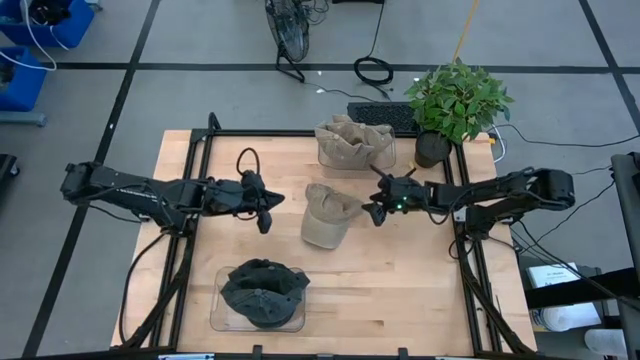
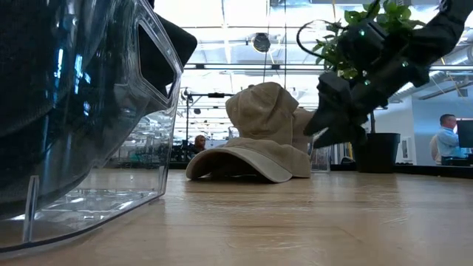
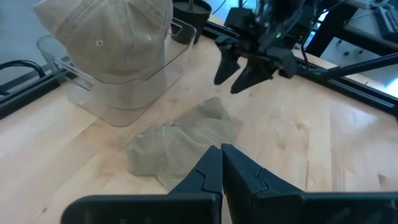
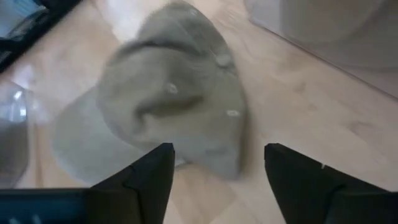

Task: Pick & Place hat
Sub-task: Put the brown cap into the top transparent bin

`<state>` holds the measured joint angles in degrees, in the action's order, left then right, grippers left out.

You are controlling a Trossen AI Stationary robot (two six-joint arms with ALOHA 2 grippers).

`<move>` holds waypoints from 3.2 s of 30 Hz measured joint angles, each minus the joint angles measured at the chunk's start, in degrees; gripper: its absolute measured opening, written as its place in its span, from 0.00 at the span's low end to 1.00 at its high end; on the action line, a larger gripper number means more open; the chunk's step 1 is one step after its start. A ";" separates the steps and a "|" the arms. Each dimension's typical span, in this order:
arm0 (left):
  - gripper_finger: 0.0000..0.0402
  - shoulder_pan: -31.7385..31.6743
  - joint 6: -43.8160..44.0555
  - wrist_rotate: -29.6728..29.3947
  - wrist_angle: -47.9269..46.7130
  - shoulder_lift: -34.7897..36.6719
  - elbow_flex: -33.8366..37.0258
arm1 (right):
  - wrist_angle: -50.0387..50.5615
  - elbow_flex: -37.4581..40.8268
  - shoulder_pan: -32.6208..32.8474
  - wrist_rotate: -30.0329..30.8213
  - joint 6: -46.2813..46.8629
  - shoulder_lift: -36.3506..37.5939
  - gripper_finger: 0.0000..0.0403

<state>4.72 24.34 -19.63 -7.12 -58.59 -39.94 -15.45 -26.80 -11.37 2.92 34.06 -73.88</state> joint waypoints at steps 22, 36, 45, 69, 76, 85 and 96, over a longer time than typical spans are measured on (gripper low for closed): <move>0.03 -0.53 0.10 3.69 1.03 0.00 0.00 | -21.31 1.01 0.98 -4.83 4.18 -17.55 0.60; 0.01 -0.46 0.35 4.75 0.99 0.00 0.00 | -29.52 -2.54 4.65 -7.04 1.08 -27.26 0.18; 0.01 -0.46 0.04 6.29 0.96 0.00 0.02 | -27.18 -2.80 4.65 -7.46 0.02 -21.87 0.05; 0.03 -0.57 -3.02 9.15 1.40 0.00 0.02 | -9.02 -5.74 12.10 6.23 -12.76 6.61 0.01; 0.09 -0.57 -2.79 9.14 1.47 0.00 0.04 | 10.85 -18.16 13.83 6.54 -22.83 6.77 0.01; 0.09 -0.57 -2.15 8.86 5.51 0.00 0.04 | 21.82 -28.76 14.25 7.84 -34.12 6.77 0.01; 0.09 -1.84 0.46 8.27 9.23 0.00 0.04 | 27.45 -33.91 14.20 2.80 -36.07 6.23 0.00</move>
<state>2.88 24.80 -11.36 2.11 -58.59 -39.90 12.00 -60.71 2.83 5.73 -2.01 -67.65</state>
